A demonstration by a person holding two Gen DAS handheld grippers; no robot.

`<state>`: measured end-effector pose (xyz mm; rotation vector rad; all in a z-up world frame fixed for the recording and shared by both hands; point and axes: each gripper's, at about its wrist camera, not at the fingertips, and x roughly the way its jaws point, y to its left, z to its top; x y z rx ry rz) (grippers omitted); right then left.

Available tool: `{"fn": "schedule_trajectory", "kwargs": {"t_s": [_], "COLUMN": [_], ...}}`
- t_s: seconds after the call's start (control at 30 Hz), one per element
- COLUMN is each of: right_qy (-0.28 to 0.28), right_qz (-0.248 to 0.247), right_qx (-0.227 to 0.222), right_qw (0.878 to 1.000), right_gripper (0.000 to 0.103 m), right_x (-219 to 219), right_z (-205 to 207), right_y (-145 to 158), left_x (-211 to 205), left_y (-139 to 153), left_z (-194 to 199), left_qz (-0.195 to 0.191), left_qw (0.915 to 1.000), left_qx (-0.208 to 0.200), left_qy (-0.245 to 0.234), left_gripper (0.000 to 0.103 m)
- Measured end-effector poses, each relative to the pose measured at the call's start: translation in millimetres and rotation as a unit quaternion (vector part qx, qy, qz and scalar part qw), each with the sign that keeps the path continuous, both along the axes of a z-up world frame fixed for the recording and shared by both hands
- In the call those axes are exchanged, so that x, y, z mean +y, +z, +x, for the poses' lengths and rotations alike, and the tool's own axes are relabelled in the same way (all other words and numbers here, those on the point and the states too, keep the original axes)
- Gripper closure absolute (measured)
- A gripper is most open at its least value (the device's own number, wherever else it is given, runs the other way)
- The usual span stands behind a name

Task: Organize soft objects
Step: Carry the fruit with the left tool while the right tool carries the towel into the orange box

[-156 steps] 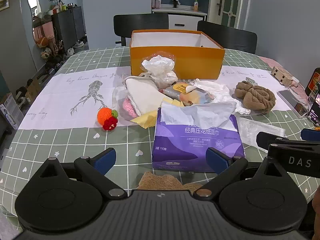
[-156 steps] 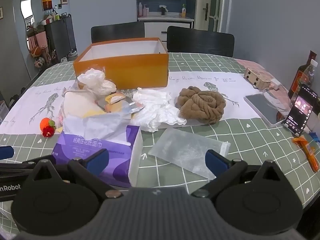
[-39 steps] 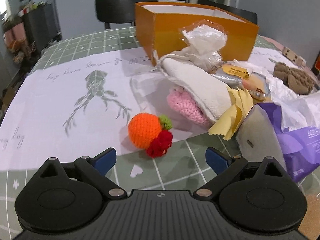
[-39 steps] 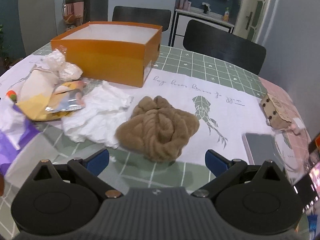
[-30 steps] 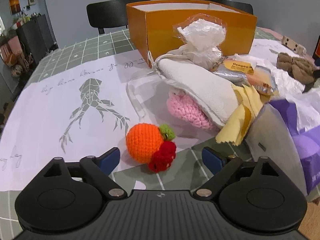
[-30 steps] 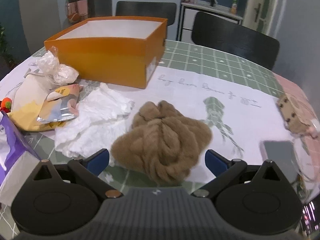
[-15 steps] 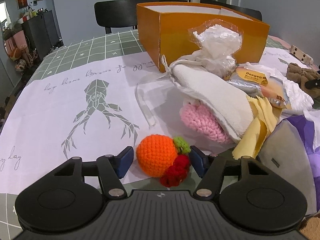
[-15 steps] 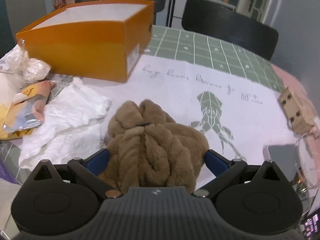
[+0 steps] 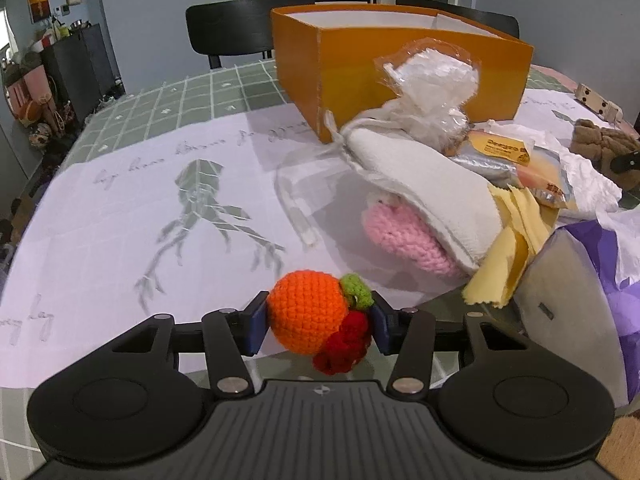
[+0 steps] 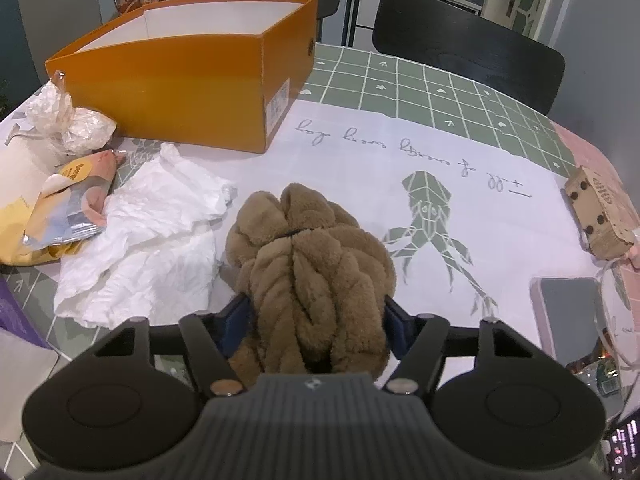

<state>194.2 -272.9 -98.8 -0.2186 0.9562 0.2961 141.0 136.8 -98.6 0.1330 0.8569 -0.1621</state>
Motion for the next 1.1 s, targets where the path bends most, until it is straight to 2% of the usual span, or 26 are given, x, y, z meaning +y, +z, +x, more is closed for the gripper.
{"fn": "schedule_trajectory", "kwargs": {"t_s": [0.23, 0.4, 0.53, 0.7, 0.8, 0.9, 1.1], "right_qy": [-0.020, -0.061, -0.091, -0.108, -0.106, -0.096, -0.062], "right_qz": [0.000, 0.002, 0.001, -0.018, -0.024, -0.027, -0.015], "right_qx": [-0.008, -0.002, -0.003, -0.021, -0.039, -0.053, -0.079], "right_qw": [1.000, 0.998, 0.996, 0.994, 0.993, 0.994, 0.995], "right_gripper": [0.040, 0.040, 0.040, 0.040, 0.040, 0.040, 0.040], "right_x": [-20.5, -43.5, -58.0, -59.5, -50.2, -31.6, 23.8], "right_z": [-4.7, 3.3, 24.0, 66.4, 93.3, 119.0, 158.5], "right_y": [15.4, 21.7, 28.0, 51.9, 77.4, 103.0, 150.2], "left_x": [30.0, 46.9, 58.3, 64.2, 55.9, 36.9, -20.7], "left_y": [18.1, 25.9, 37.6, 73.6, 103.7, 130.2, 145.8], "left_z": [4.3, 15.1, 38.3, 84.7, 113.7, 140.7, 183.6], "left_qz": [0.012, 0.015, 0.027, 0.060, 0.082, 0.088, 0.099], "left_qw": [0.9996, 0.9995, 0.9993, 0.9976, 0.9957, 0.9948, 0.9915], "left_qx": [-0.011, -0.006, -0.003, -0.019, -0.037, -0.051, -0.061], "left_qy": [0.022, 0.027, 0.027, 0.029, 0.021, -0.002, -0.058], "left_gripper": [0.045, 0.045, 0.045, 0.045, 0.045, 0.045, 0.045]}}
